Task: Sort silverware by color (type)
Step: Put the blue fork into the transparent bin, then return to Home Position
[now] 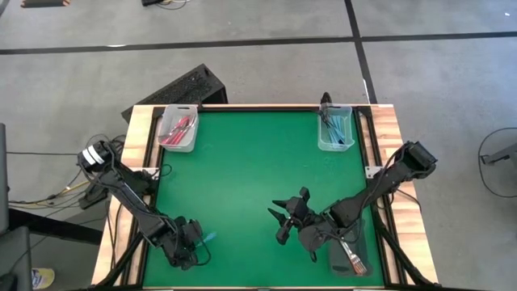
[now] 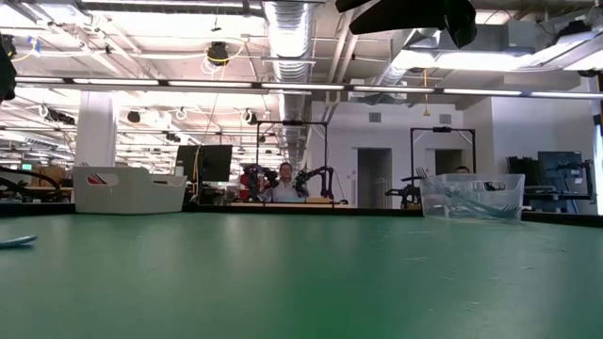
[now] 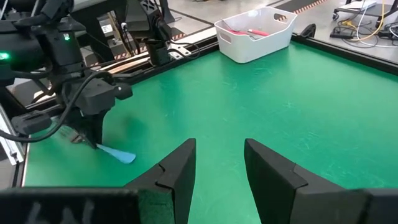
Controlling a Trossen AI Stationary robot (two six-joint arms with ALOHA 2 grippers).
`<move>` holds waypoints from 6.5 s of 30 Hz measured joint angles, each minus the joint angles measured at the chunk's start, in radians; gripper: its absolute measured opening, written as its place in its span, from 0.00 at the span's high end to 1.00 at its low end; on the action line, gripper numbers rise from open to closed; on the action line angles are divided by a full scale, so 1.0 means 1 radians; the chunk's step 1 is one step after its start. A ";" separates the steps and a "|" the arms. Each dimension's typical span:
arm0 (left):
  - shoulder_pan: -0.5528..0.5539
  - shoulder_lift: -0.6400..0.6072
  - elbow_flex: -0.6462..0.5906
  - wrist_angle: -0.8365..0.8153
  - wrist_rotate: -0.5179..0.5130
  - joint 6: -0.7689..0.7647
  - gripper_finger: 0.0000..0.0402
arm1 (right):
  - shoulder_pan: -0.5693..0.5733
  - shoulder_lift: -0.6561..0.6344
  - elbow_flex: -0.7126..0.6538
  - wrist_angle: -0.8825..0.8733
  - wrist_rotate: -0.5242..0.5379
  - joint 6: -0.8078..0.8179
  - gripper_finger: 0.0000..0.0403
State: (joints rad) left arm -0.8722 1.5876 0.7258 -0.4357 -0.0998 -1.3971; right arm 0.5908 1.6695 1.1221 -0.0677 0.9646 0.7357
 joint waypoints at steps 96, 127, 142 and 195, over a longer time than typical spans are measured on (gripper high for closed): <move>0.783 -0.416 -0.284 0.533 -0.705 1.145 0.84 | -1.328 -0.208 0.024 -0.906 -0.696 -0.587 0.88; 0.364 -0.795 -0.475 1.001 -0.696 1.317 0.84 | -0.407 -0.540 -0.505 0.474 -0.550 -0.513 0.69; 0.369 -1.141 -0.502 0.775 -0.713 1.465 0.84 | -0.386 -0.953 -0.572 0.149 -0.571 -0.595 0.98; 0.370 -1.584 -0.681 0.570 -0.695 1.414 0.84 | -0.547 -1.668 -1.034 0.075 -0.783 -0.474 0.96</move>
State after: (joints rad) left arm -0.5026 0.0039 0.0445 0.1347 -0.7945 0.0171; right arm 0.0441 0.0017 0.0883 0.0073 0.1814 0.2619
